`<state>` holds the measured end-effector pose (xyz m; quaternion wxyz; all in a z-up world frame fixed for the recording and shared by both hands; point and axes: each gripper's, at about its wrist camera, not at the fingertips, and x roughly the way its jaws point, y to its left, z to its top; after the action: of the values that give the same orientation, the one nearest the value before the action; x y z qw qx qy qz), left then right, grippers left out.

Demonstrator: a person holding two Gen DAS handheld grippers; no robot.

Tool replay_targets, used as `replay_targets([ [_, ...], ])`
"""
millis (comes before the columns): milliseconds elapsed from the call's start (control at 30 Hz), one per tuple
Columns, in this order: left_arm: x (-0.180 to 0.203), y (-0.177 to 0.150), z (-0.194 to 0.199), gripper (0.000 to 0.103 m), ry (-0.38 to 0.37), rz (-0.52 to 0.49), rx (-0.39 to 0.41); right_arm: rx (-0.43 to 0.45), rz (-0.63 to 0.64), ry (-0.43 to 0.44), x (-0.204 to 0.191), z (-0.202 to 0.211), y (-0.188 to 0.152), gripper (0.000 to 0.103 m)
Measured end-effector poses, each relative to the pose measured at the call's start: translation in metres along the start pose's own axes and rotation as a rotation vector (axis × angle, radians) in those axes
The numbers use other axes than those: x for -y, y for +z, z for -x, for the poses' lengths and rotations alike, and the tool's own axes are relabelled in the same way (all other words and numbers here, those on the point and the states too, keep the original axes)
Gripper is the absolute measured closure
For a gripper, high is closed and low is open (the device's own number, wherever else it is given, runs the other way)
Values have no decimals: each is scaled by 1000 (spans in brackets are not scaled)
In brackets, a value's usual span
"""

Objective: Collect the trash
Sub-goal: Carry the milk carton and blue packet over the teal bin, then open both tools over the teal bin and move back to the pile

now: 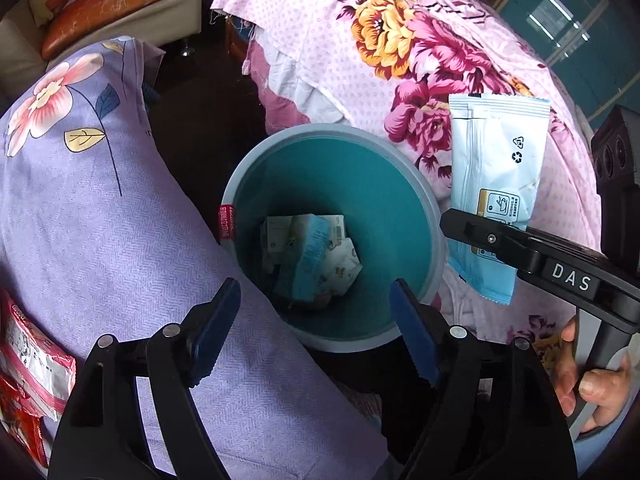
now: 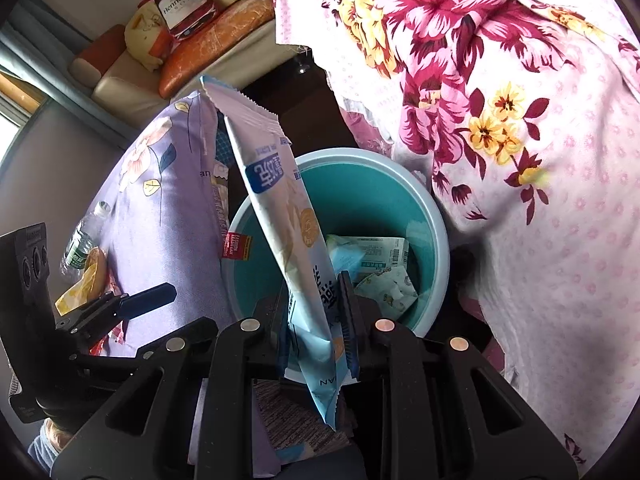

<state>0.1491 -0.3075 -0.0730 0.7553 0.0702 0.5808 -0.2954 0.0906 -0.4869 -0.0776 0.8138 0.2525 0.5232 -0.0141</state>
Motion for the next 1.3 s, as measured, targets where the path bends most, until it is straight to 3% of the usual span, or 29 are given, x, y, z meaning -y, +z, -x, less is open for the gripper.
replay_targets([
  [167, -10, -8, 8, 24, 13, 27, 13, -2, 5, -5, -5, -1, -1, 81],
  [267, -17, -13, 13, 14, 26, 45, 23, -8, 10, -10, -9, -2, -1, 81],
  [300, -20, -16, 16, 13, 28, 51, 32, -16, 11, -13, -11, -3, -1, 77],
  [400, -25, -20, 25, 13, 28, 59, 49, -13, 17, -17, -18, -4, -3, 47],
  [533, -32, -27, 38, 13, 31, 69, 71, -18, 31, -21, -31, -4, -5, 38],
  [900, -70, -54, 76, 13, 34, 143, 124, -29, 85, -29, -71, 1, -14, 33],
  [1300, -132, -91, 148, 13, 77, 239, 249, -45, 210, -15, -155, 3, -31, 33],
])
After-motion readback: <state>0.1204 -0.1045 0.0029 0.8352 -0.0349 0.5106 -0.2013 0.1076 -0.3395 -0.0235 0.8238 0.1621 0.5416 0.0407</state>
